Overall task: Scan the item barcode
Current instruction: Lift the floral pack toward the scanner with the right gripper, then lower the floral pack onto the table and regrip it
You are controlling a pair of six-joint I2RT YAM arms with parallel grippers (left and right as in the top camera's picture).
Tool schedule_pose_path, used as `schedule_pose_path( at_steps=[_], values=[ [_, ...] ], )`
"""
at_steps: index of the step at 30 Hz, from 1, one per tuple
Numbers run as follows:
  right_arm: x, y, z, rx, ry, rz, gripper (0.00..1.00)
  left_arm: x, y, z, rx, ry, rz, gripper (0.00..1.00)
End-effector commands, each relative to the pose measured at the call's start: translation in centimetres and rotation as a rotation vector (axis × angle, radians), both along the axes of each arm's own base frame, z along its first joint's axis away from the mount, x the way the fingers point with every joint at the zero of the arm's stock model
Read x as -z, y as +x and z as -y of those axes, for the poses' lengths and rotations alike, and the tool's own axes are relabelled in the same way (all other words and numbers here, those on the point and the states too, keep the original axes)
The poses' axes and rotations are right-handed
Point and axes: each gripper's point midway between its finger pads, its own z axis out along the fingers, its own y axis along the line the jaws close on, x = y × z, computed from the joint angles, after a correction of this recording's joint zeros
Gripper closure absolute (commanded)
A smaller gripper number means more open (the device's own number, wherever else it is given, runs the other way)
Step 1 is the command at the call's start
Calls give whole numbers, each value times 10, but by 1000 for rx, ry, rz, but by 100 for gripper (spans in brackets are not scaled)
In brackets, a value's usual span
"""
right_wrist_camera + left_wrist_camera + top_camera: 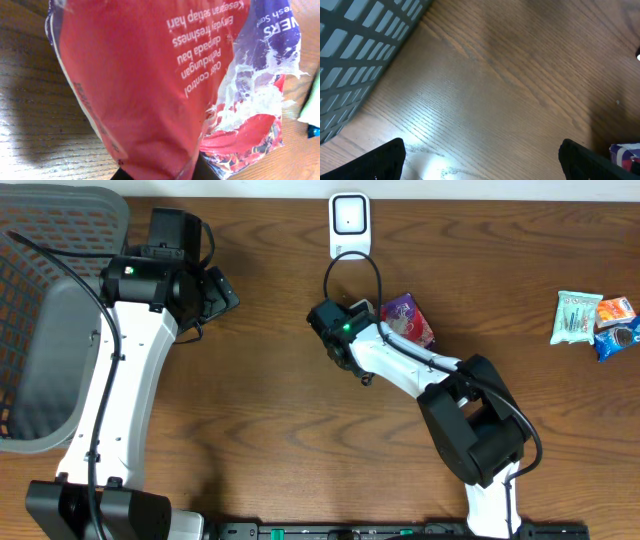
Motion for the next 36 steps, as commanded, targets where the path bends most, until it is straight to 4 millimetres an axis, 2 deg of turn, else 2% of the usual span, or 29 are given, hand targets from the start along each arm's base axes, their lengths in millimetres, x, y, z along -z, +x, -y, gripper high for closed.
schedule_pose_path(
  at_steps=[1, 6, 12, 14, 17, 21, 26, 31, 32, 33, 36],
  values=[
    [-16, 4, -18, 42, 189, -18, 99, -1, -1, -3, -15, 9, 0, 2],
    [-72, 13, -40, 46, 477, -51, 99, -1, -1, -3, -15, 9, 0, 2],
    [-142, 8, -64, -32, 1013, -202, 99, -1, -1, -3, -15, 9, 0, 2],
    [-159, 3, -69, -82, 1199, -282, 99, -1, -1, -3, -15, 9, 0, 2],
    [-170, -4, -70, -124, 1416, -389, 99, -1, -1, -3, -15, 9, 0, 2],
    [-163, -18, -66, -111, 1651, -532, 99, -1, -1, -3, -16, 9, 0, 2],
    [-129, -31, -57, -19, 1847, -652, 99, -1, -1, -3, -15, 9, 0, 2],
    [-88, -23, -27, 110, 1810, -609, 98, -1, -1, -3, -15, 9, 0, 2],
    [-77, -19, -16, 152, 1755, -581, 94, -1, -1, -3, -15, 9, 0, 2],
    [-56, -11, 9, 267, 1629, -525, 82, -1, -1, -3, -15, 9, 0, 2],
    [-39, 0, 47, 384, 1481, -439, 62, -1, -1, -3, -15, 9, 0, 2]
  ],
)
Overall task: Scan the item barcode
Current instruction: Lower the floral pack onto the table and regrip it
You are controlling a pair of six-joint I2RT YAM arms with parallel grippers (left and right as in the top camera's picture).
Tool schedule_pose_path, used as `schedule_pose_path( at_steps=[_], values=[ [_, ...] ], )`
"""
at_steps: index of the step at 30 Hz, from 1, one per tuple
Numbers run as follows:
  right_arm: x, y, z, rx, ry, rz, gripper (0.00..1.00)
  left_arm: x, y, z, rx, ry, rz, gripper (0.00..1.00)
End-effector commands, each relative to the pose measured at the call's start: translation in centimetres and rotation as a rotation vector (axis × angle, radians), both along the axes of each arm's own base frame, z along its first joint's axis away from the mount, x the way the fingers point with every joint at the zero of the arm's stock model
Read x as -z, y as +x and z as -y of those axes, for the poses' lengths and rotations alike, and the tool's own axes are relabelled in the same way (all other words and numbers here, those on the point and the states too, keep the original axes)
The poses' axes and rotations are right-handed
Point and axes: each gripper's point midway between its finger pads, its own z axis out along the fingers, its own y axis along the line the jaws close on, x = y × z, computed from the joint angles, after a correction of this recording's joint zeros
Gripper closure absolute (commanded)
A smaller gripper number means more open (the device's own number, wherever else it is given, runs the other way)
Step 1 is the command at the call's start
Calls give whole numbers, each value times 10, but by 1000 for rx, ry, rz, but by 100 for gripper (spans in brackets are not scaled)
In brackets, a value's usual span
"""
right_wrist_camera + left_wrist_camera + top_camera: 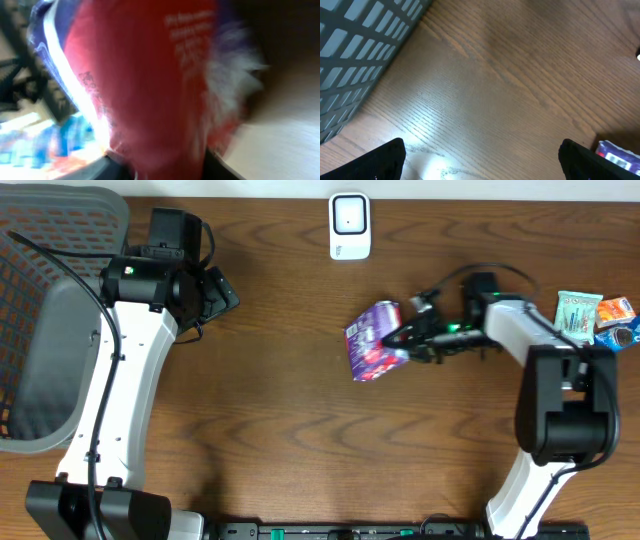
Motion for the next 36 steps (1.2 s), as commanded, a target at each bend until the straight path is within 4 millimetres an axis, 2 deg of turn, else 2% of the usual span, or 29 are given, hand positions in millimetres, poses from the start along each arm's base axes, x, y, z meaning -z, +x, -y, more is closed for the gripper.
schedule_pose_path(
  at_steps=[1, 4, 8, 11, 20, 23, 28, 33, 34, 35, 36],
  values=[
    [18, 18, 55, 115, -252, -7, 58, -1, -1, -3, -16, 9, 0, 2],
    [16, 20, 79, 149, -357, -22, 49, -1, -1, -3, -16, 9, 0, 2],
    [11, 18, 98, 139, -518, -20, 47, -1, -1, -3, -15, 9, 0, 2],
    [5, 15, 101, 120, -584, -11, 46, -1, -1, -3, -15, 9, 0, 2],
    [13, 7, 104, 59, -695, 2, 16, -1, -1, -3, -15, 9, 0, 2],
    [19, 4, 104, 38, -696, 17, 11, -1, -1, -3, -15, 9, 0, 2],
    [34, 7, 93, 40, -623, 71, 18, -1, -1, -3, -15, 9, 0, 2],
    [47, 11, 76, 61, -504, 135, 19, -1, -1, -3, -15, 9, 0, 2],
    [50, 11, 74, 74, -493, 139, 23, -1, -1, -3, -15, 9, 0, 2],
    [53, 12, 73, 78, -487, 145, 31, -1, -1, -3, -16, 9, 0, 2],
    [56, 12, 73, 80, -487, 153, 48, -1, -1, -3, -16, 9, 0, 2]
  ],
)
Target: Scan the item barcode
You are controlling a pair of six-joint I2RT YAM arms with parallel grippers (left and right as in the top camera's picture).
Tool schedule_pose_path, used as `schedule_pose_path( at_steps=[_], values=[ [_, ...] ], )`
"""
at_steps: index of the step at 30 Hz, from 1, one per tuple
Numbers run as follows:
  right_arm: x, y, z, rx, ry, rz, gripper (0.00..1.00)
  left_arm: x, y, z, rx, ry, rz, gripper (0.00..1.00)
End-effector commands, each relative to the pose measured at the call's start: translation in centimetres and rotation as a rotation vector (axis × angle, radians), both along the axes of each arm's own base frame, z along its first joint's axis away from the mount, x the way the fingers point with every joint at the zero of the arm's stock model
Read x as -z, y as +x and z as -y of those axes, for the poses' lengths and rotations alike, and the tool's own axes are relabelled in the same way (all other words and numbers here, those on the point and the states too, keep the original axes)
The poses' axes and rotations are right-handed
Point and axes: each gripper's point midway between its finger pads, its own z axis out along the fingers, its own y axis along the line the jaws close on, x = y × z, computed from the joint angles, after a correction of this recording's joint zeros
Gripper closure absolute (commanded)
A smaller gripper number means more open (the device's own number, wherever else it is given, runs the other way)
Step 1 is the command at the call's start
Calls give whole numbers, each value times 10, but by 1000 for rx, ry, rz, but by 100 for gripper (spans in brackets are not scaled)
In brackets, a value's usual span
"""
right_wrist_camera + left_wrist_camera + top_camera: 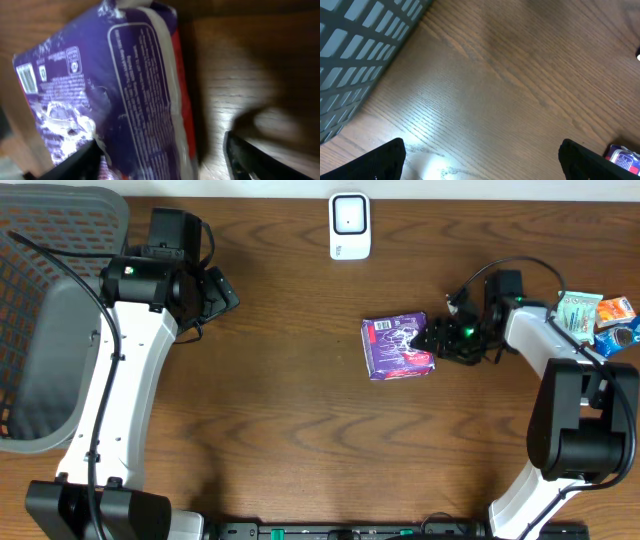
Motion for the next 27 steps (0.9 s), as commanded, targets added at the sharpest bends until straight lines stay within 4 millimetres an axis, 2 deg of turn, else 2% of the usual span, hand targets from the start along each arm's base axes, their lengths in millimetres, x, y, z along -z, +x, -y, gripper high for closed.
schedule_pose_path(
  at_steps=[1, 2, 3, 7, 11, 13, 14, 17, 20, 23, 25, 27],
  values=[
    [2, -5, -10, -7, 69, 8, 68, -1, -1, -3, -15, 9, 0, 2],
    [3, -6, -10, -10, 66, 9, 89, -1, -1, -3, -15, 9, 0, 2],
    [2, -5, -10, -11, 67, 12, 99, -1, -1, -3, -15, 9, 0, 2],
    [-10, 3, -5, -1, 63, 37, 99, -1, -1, -3, -15, 9, 0, 2],
    [-37, 18, 8, 45, -41, 73, 99, -1, -1, -3, -15, 9, 0, 2],
    [-54, 26, 20, 81, -161, 100, 99, -1, -1, -3, -15, 9, 0, 2],
    [-72, 31, 31, 114, -290, 130, 99, -1, -1, -3, -15, 9, 0, 2],
    [-104, 34, 39, 135, -496, 213, 99, -1, -1, -3, -15, 9, 0, 2],
    [-131, 29, 59, 222, -783, 282, 99, -1, -1, -3, -15, 9, 0, 2],
    [-159, 16, 83, 336, -1148, 335, 99, -1, -1, -3, -15, 9, 0, 2],
    [-165, 11, 83, 345, -1282, 360, 99, -1, -1, -3, -15, 9, 0, 2],
    [-151, 13, 68, 274, -1362, 365, 99, -1, -1, -3, -15, 9, 0, 2]
  ],
)
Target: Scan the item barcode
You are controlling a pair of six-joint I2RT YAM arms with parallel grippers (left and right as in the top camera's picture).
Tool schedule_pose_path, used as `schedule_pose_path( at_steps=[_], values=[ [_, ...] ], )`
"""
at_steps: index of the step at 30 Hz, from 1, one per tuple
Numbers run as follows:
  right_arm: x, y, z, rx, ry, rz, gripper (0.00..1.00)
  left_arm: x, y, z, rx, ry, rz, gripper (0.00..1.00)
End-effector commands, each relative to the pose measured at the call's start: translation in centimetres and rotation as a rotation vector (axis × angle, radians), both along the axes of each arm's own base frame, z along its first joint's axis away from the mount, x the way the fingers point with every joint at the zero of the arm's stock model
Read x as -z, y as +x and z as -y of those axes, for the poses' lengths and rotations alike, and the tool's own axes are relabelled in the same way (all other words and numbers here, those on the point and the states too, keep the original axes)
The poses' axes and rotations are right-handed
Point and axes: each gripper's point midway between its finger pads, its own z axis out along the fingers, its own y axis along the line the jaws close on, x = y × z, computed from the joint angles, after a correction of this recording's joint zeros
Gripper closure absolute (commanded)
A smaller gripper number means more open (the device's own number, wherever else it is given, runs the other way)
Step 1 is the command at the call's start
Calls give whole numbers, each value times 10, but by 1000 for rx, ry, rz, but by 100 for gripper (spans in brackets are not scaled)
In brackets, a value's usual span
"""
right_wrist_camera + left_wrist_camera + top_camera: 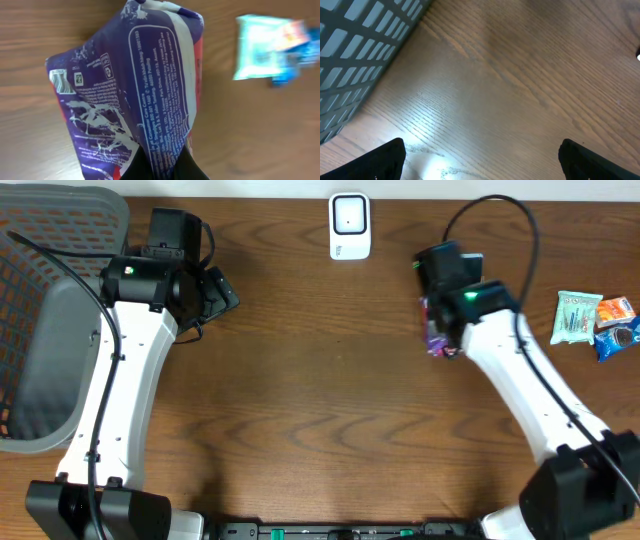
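A purple snack packet (135, 90) hangs edge-on in my right gripper (160, 162), which is shut on its lower end. The barcode (59, 80) shows at the packet's left edge. From overhead the packet (434, 332) peeks out beneath the right gripper (442, 320), to the right of and a little nearer than the white scanner (349, 225) at the table's far edge. My left gripper (481, 160) stands open over bare wood at the left (215, 295), holding nothing.
A grey mesh basket (50, 310) fills the left side, and its wall (355, 50) shows in the left wrist view. Other snack packets (595, 320) lie at the far right, blurred in the right wrist view (270, 55).
The packet lay flat on the table with my right gripper open at its right edge. Now the right gripper is shut on it and holds it up closer to the scanner. The left arm is unchanged.
My right gripper first held the packet just below the scanner, red side toward its camera. Then it held it further right over mid-table. After that the packet lay flat, purple barcode side up, released. Now it is gripped again, right of the scanner.
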Motion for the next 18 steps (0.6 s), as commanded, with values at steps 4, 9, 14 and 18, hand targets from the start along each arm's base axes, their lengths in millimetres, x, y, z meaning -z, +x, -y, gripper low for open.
schedule_pose_path(
  at_steps=[4, 9, 14, 18],
  values=[
    [23, 8, 3, 65, -333, 28, 99, -1, -1, -3, -15, 9, 0, 2],
    [70, 3, -47, -52, -243, -70, 93, -1, -1, -3, -16, 9, 0, 2],
    [91, -2, -124, -181, 24, -79, 38, -1, -1, -3, -15, 9, 0, 2],
    [74, 5, -174, -254, 237, -74, 36, -1, -1, -3, -16, 9, 0, 2]
  ],
)
